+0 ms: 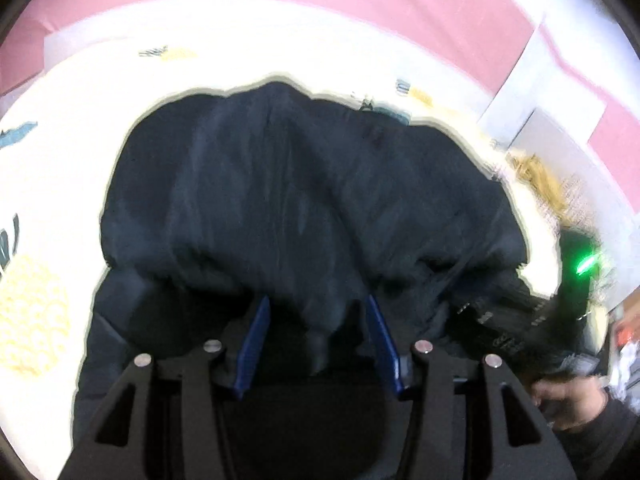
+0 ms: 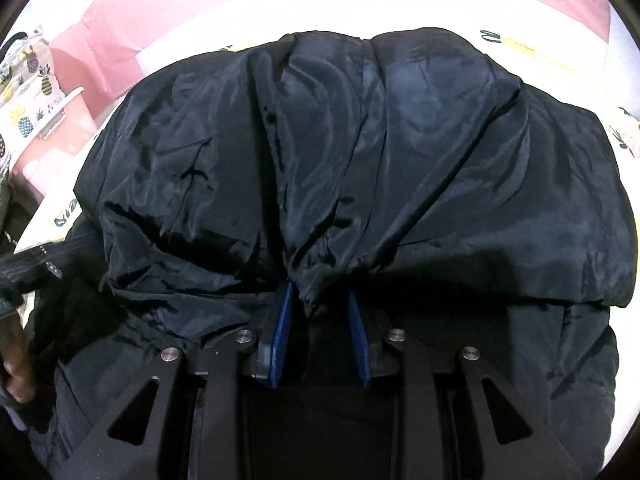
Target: Fold large clothes
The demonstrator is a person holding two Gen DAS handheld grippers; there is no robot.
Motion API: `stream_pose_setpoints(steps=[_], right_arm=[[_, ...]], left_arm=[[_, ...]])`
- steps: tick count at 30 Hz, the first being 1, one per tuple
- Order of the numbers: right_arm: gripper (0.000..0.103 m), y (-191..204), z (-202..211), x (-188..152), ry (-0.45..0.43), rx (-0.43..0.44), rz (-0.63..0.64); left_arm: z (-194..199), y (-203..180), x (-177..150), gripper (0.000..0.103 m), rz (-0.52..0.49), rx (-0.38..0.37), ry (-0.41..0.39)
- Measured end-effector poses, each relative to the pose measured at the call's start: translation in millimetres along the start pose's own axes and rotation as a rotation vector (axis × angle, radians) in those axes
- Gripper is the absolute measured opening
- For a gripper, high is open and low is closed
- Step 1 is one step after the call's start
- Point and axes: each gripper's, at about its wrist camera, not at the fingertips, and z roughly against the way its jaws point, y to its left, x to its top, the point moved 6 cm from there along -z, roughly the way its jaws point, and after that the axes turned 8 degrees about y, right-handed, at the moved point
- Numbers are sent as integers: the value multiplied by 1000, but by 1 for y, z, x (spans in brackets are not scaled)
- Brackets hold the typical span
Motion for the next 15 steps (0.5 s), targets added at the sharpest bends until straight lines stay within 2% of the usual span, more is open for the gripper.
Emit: stream_pose_setpoints(steps=[4, 7, 10, 13, 15], right_arm=[[28, 2, 0, 2, -3, 3, -10], [29, 5, 0, -1, -3, -8, 0], [29, 5, 0, -4, -8, 0, 3], [29, 3, 3, -7, -9, 29, -3], [29, 2, 7, -9, -4, 49, -12]], left_arm=[[18, -3, 43, 52, -1, 6, -83], [-2, 10, 65, 52, 41, 14, -79], [-44, 34, 49, 52, 111, 12, 9], [-51, 35, 28, 53, 75, 3, -60], [-51, 37, 23, 53, 85, -4, -67]])
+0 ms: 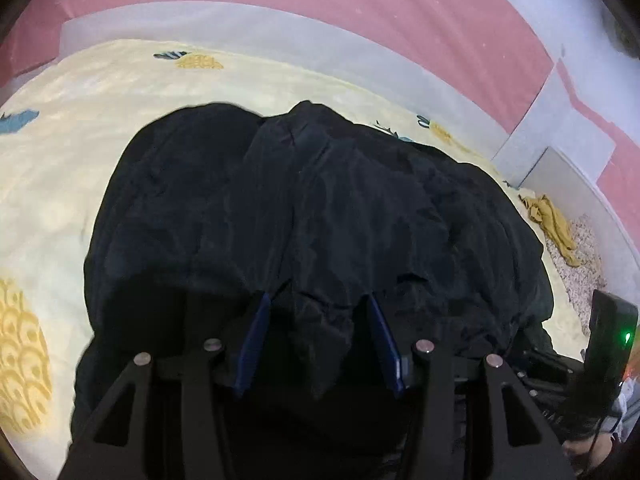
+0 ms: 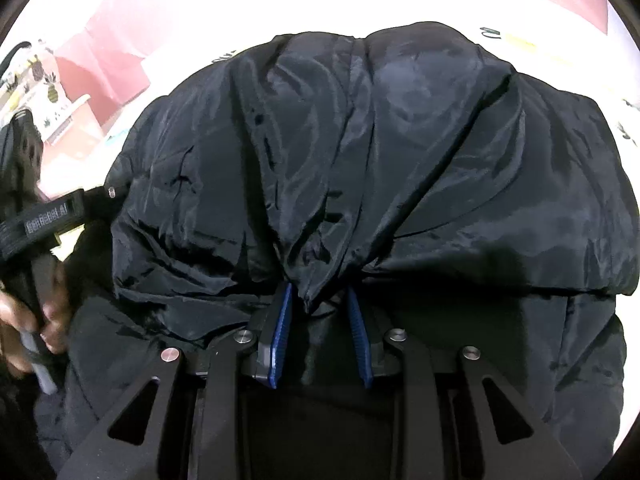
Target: Fold large clothes
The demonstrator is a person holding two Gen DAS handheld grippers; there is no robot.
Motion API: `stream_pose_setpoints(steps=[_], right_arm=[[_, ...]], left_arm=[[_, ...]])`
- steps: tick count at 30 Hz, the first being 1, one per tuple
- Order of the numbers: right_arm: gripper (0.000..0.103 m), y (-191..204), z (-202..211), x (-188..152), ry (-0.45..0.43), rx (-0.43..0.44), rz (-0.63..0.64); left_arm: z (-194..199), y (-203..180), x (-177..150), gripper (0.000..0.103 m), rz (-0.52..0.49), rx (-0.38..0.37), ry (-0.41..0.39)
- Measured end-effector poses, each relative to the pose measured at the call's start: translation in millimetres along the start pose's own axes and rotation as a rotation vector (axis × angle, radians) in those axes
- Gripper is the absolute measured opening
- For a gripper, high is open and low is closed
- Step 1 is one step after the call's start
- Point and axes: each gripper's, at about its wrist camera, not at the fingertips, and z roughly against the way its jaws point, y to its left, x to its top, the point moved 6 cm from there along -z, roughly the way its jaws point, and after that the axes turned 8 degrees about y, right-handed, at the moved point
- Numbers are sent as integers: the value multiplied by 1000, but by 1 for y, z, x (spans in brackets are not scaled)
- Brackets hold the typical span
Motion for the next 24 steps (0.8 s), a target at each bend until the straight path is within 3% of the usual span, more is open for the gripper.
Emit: stream_pose_setpoints(steps=[3, 6, 9, 11, 13, 15, 19, 24], right_arm=[[29, 0, 21, 7, -17, 9, -8], [29, 1, 66, 29, -149, -20, 13], [29, -7, 88, 59, -222, -35, -4], [29, -18, 76, 80, -206, -83, -5], [29, -40, 45, 91, -133, -153, -9], [28, -54, 10, 86, -63, -131, -27], [26, -62, -7, 72, -120, -139, -69], [26, -61, 0, 73, -120, -135, -62]], left_arm=[[-3, -2, 1, 53, -19, 21, 11], [-3, -5, 3, 53, -24, 24, 15], [-4, -2, 3, 53, -28, 29, 15], [-3, -2, 2, 53, -31, 35, 17], [-2, -3, 1, 53, -32, 31, 17], [-2, -5, 0, 53, -44, 21, 19], [-7, -2, -2, 53, -64, 24, 6], [-3, -1, 0, 52, -53, 18, 19]])
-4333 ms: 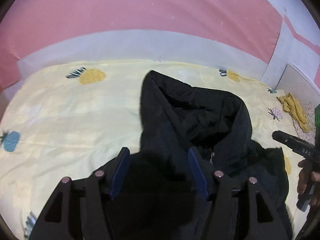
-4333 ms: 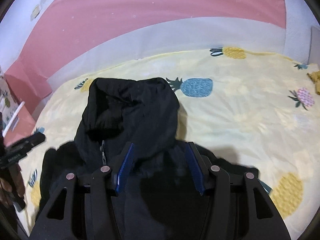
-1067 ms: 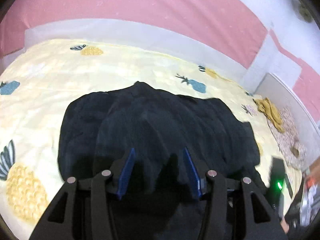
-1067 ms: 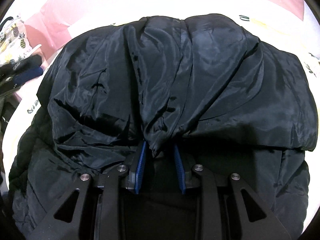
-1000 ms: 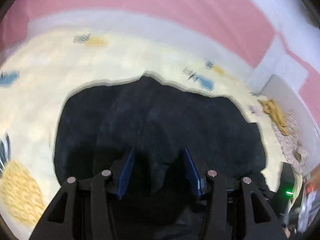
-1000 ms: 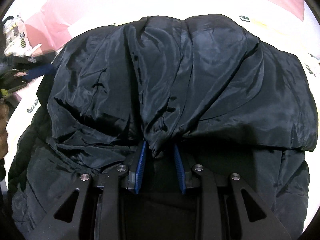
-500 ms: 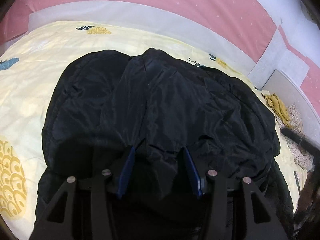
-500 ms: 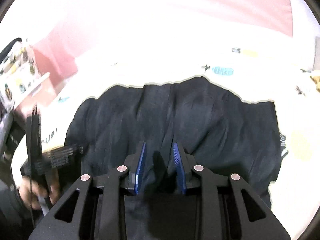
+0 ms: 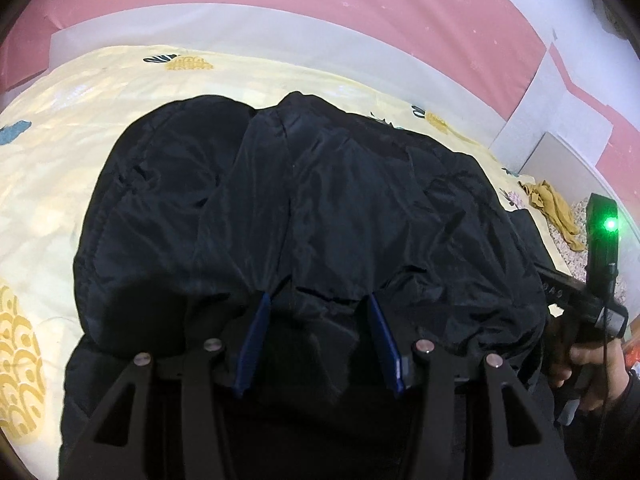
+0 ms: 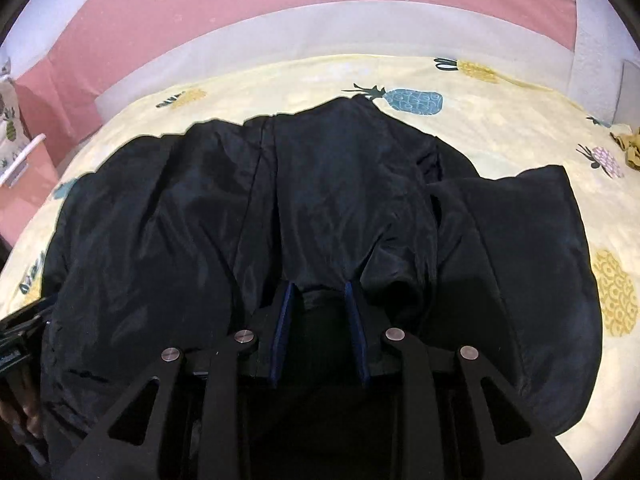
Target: Fold large clothes
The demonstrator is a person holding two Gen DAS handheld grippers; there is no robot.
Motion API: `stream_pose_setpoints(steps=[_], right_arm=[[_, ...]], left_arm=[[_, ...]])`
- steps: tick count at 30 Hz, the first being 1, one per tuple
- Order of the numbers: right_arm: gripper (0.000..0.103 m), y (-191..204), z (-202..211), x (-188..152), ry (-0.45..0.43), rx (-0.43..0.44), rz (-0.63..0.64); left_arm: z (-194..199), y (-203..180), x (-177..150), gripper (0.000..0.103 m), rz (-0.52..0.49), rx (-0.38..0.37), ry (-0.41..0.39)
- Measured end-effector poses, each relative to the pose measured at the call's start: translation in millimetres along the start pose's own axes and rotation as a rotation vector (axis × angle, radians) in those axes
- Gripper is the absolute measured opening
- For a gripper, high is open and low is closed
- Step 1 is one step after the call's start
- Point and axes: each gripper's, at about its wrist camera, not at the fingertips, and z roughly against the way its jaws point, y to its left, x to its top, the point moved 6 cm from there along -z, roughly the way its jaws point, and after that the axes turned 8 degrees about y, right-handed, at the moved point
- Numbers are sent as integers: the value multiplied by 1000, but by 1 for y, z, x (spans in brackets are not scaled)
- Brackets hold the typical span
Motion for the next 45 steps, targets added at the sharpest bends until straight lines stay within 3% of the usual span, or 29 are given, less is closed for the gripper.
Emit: stream_pose_setpoints(steps=[4, 9, 13, 15, 18, 21, 26, 32, 36, 39, 41, 43, 45], right_arm=[[27, 1, 33, 6, -17, -8, 13], [28, 4, 69, 32, -108, 15, 13], [29, 10, 60, 63, -105, 38, 20], [28, 9, 34, 72, -45, 34, 30], [29, -17, -12, 57, 76, -68, -2], [29, -33, -25, 46, 53, 9, -72], [29, -27, -32, 42, 31, -48, -48], [29, -22, 17, 44, -13, -69, -59], [30, -1, 61, 28, -92, -11, -14], [31, 30, 76, 3, -92, 98, 21], [31, 49, 64, -17, -24, 134, 57], [31, 58, 41, -34, 51, 93, 96], [31, 55, 20, -46, 89, 50, 113]], left_arm=[[25, -3, 11, 52, 21, -21, 33], [61, -10, 54, 52, -10, -23, -79], [37, -10, 95, 52, -7, 22, -75], [9, 0, 102, 52, 9, 92, -40], [-30, 25, 89, 55, 29, 108, 11], [-35, 29, 72, 55, 5, 93, -23], [-36, 28, 70, 55, -2, 117, -32], [3, 14, 74, 52, 41, 81, -33], [50, -12, 53, 52, -26, 37, -98], [56, -36, 22, 52, -84, -24, -59], [39, -45, 0, 52, -123, -22, 14], [11, -45, -16, 53, -149, 17, 99], [0, -41, -20, 54, -149, 13, 94]])
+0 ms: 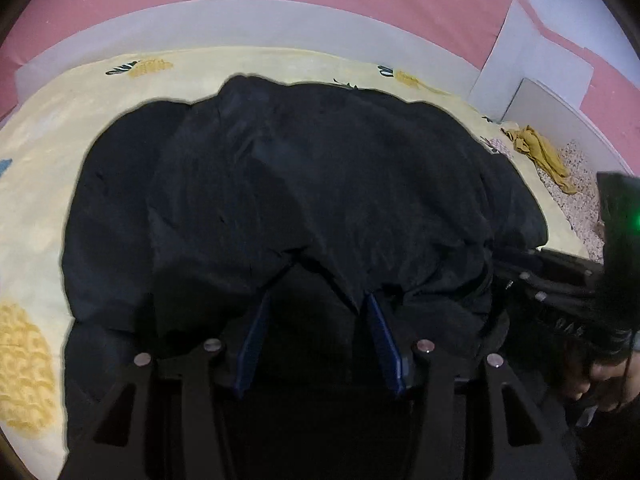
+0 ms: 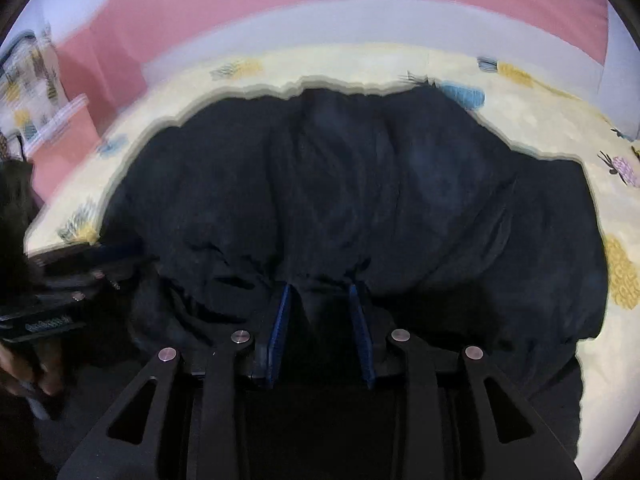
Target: Fold large clothes
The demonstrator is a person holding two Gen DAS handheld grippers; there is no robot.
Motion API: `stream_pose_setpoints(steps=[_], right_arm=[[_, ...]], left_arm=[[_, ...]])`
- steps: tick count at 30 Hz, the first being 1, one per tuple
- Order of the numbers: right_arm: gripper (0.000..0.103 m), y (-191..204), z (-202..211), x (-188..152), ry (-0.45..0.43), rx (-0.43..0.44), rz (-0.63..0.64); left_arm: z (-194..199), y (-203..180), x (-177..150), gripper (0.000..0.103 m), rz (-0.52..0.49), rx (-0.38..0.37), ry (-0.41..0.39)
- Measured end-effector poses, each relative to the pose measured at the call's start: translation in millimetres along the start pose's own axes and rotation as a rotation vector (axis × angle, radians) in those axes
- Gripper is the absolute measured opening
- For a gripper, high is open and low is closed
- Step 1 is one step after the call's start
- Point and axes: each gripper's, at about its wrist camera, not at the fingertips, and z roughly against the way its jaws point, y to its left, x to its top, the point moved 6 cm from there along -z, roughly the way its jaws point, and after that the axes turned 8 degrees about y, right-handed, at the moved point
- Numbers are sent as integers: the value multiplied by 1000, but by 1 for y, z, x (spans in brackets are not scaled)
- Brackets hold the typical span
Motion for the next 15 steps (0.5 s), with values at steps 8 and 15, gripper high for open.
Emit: stream_pose_setpoints(steps=[8, 15], right_arm=[[31, 8, 16, -14, -9, -42, 1], [31, -4, -8, -24, 34, 31, -60]], left_arm=[[9, -4, -5, 54, 5, 35, -9], [1, -5, -8, 55, -13, 67, -16]])
